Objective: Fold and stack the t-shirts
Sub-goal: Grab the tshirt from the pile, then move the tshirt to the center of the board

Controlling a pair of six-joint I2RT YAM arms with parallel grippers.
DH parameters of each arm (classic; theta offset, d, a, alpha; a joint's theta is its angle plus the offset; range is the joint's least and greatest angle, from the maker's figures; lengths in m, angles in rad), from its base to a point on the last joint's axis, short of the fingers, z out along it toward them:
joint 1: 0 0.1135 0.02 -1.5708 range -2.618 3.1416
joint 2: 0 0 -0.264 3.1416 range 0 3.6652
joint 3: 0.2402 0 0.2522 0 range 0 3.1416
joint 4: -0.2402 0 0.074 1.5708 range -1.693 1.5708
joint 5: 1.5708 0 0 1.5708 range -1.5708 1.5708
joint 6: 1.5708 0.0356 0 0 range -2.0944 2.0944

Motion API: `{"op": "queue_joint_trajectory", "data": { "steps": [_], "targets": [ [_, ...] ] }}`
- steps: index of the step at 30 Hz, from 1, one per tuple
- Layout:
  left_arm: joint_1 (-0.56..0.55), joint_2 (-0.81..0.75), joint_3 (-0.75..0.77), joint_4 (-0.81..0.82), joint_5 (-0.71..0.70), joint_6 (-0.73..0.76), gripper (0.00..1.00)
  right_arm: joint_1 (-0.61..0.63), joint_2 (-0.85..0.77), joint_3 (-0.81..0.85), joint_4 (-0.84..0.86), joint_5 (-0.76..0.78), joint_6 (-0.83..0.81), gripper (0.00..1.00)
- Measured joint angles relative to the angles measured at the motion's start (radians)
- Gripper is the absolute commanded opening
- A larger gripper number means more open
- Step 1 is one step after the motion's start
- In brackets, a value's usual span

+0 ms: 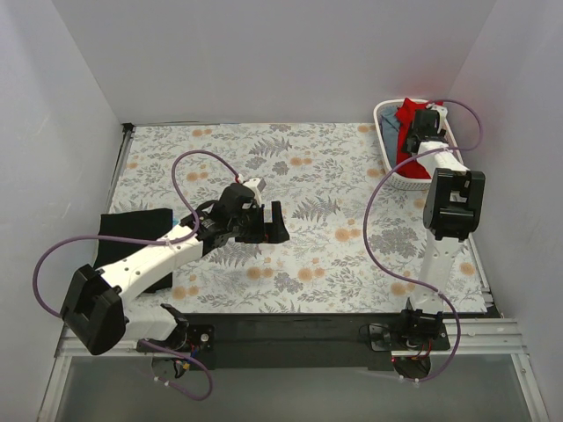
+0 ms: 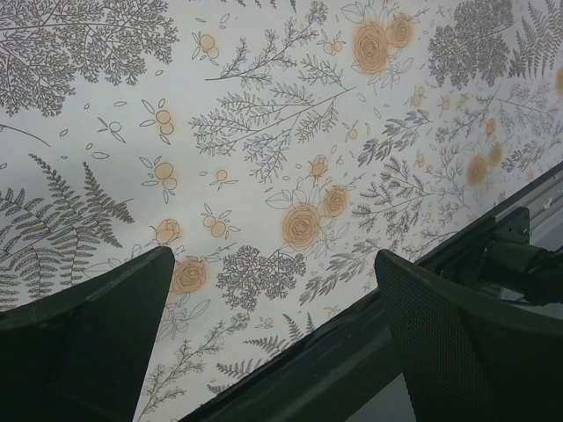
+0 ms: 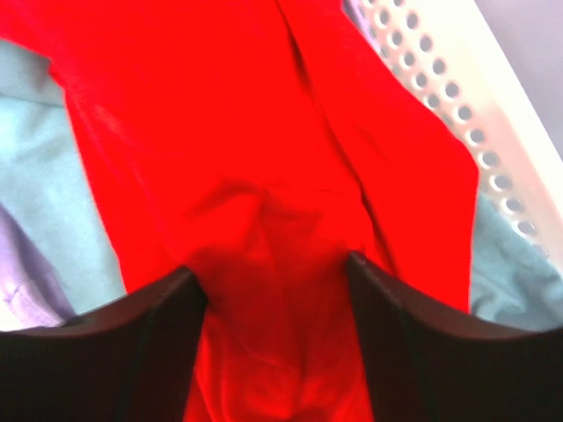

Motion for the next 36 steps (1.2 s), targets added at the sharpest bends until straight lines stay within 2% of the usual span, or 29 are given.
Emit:
{"op": "queue_joint_trajectory", "data": {
  "steps": [1, 6, 9, 10, 11, 18, 29, 32, 36],
  "targets": [
    [0.001, 0.004, 0.0, 0.0, 0.001, 0.0, 0.98, 0.001, 0.0, 0.0, 0.005, -0.003, 0.0, 0.56],
    [0.008, 0.021, 0.0, 0.0, 0.008, 0.0, 0.98, 0.006, -0.002, 0.0, 0.016, -0.008, 0.003, 0.43],
    [0.011, 0.021, -0.001, 0.001, 0.011, 0.0, 0.98, 0.005, -0.008, 0.0, 0.017, -0.012, 0.002, 0.21],
    [0.012, 0.021, -0.001, 0.001, 0.012, 0.0, 0.98, 0.004, -0.013, 0.0, 0.017, -0.015, 0.003, 0.08],
    [0.014, 0.021, -0.001, 0.001, 0.013, 0.0, 0.98, 0.003, -0.018, 0.0, 0.017, -0.017, 0.003, 0.03],
    [0.019, 0.026, -0.001, 0.003, 0.018, 0.0, 0.98, -0.005, -0.101, -0.012, 0.012, -0.027, 0.042, 0.01],
    [0.031, 0.026, -0.003, 0.006, 0.039, -0.001, 0.98, 0.003, -0.456, -0.045, 0.016, -0.112, 0.108, 0.01],
    [0.045, 0.026, -0.003, 0.008, 0.053, -0.004, 0.98, 0.028, -0.576, -0.08, 0.015, -0.153, 0.118, 0.01],
    [0.064, 0.026, -0.011, 0.016, 0.077, -0.011, 0.98, 0.132, -0.715, -0.101, -0.001, -0.194, 0.123, 0.01]
  ]
}}
